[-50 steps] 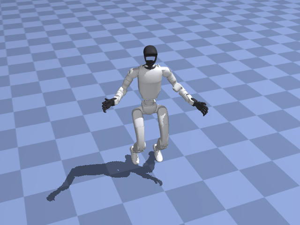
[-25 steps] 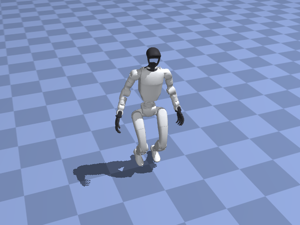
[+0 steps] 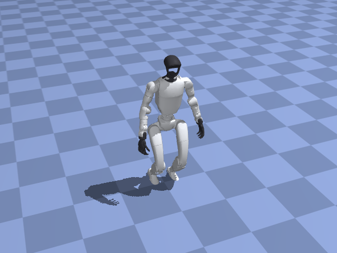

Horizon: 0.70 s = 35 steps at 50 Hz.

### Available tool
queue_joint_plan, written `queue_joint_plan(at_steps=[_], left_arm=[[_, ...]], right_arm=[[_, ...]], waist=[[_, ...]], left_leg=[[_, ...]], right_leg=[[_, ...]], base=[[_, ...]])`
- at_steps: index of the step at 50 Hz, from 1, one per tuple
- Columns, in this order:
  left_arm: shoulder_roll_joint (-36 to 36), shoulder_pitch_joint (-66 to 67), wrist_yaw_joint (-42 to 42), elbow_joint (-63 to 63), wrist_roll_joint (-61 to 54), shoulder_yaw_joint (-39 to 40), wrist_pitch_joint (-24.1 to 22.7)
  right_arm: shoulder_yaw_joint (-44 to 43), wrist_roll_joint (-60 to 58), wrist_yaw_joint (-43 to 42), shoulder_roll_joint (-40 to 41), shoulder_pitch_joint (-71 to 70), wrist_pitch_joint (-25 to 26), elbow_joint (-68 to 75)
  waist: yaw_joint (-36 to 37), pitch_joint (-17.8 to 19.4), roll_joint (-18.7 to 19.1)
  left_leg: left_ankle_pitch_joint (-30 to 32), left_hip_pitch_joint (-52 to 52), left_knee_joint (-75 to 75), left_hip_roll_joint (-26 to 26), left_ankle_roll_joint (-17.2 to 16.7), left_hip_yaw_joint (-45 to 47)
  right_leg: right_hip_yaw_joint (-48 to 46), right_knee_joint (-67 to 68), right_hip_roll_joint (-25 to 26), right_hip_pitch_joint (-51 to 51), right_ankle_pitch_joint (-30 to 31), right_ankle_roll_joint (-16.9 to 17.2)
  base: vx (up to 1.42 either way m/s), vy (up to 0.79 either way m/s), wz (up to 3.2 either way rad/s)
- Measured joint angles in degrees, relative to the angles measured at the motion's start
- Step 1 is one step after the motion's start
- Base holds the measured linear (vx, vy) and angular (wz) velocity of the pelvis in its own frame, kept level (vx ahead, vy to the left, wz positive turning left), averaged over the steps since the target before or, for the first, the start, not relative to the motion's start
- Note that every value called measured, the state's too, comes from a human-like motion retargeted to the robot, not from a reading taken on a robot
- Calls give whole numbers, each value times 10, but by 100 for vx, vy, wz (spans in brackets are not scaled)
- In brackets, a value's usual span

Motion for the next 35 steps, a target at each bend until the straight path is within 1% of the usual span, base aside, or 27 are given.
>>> queue_joint_plan(at_steps=[3,5,12,15,17,18,20,21,22,23,24,25,27,30,31,33,35], left_arm=[[-9,-14,-3,2,28,-19,4],[-18,-29,-10,10,49,-33,7],[-56,-44,-39,19,74,-72,19],[-64,-46,-38,19,82,-79,24],[-63,-48,-32,18,79,-70,25],[-61,-47,-25,17,72,-61,23],[-52,-38,-8,14,51,-38,14],[-46,-33,2,13,37,-24,10],[-41,-29,11,11,22,-9,6],[-37,-24,20,10,7,6,4],[-32,-22,29,9,-7,20,2],[-25,-19,38,8,-21,32,1],[-11,-18,52,10,-41,49,0],[5,-22,69,13,-57,69,1],[10,-21,73,12,-58,74,1],[15,-21,76,10,-57,83,0],[9,-21,73,7,-53,82,0]], right_arm=[[11,-21,1,13,-14,2,5],[14,-33,2,25,-25,2,14],[22,-35,2,64,-21,5,35],[9,-31,-13,67,-16,6,43],[-12,-28,-27,60,-11,6,47],[-25,-24,-35,53,-6,6,48],[-52,-13,-47,36,10,5,43],[-65,-6,-51,26,18,4,39],[-77,1,-53,15,25,2,34],[-87,10,-54,3,31,1,29],[-95,17,-55,-10,36,0,25],[-101,23,-57,-23,40,0,21],[-110,32,-58,-49,43,-3,18],[-125,47,-59,-82,44,-6,20],[-132,52,-60,-89,44,-6,21],[-143,59,-61,-100,43,-5,23],[-149,62,-62,-99,43,-4,24]], waist=[[-2,10,-1],[-5,21,-4],[-14,45,-11],[-22,51,-11],[-30,52,-11],[-32,53,-9],[-30,51,3],[-24,50,15],[-21,45,24],[-26,35,27],[-30,23,29],[-34,12,30],[-37,-6,31],[-39,-18,29],[-39,-16,26],[-37,-9,20],[-35,0,12]], left_leg=[[-51,0,24,5,14,21],[-67,5,29,3,18,30],[-104,-20,114,-1,13,35],[-111,-44,158,3,13,40],[-111,-51,169,10,12,45],[-111,-45,166,10,11,43],[-111,-20,149,19,7,39],[-82,-3,123,27,-4,28],[-34,8,97,32,-18,21],[54,8,71,33,-36,19],[116,0,50,34,-50,20],[166,-10,31,36,-61,22],[207,-39,16,32,-71,18],[223,-76,18,19,-64,3],[210,-84,30,16,-59,0],[168,-97,64,12,-46,-6],[84,-111,120,6,-30,-9]], right_leg=[[-17,29,-15,-4,-36,-2],[-27,43,-26,-2,-50,-7],[-61,115,-44,-18,-91,-37],[-77,152,-55,-34,-115,-47],[-81,162,-55,-38,-116,-48],[-81,159,-52,-32,-108,-51],[-68,132,-25,-15,-60,-53],[-55,97,4,-1,-20,-57],[-39,62,30,7,23,-54],[-15,26,50,6,73,-35],[-2,2,56,-2,116,-25],[5,-16,55,-13,155,-19],[17,-30,54,-42,185,-16],[32,-27,54,-79,192,-24],[35,-13,55,-89,187,-28],[35,24,57,-109,162,-33],[27,86,59,-131,104,-37]], base=[[-4,9,22],[-3,5,38],[-3,0,38],[-2,-1,50],[4,0,53],[12,1,37],[18,3,11],[19,2,6],[17,0,41],[14,-1,75],[12,-2,93],[9,-1,78],[5,0,61],[-3,0,53],[-10,0,47],[-14,0,39],[-17,-1,34]])
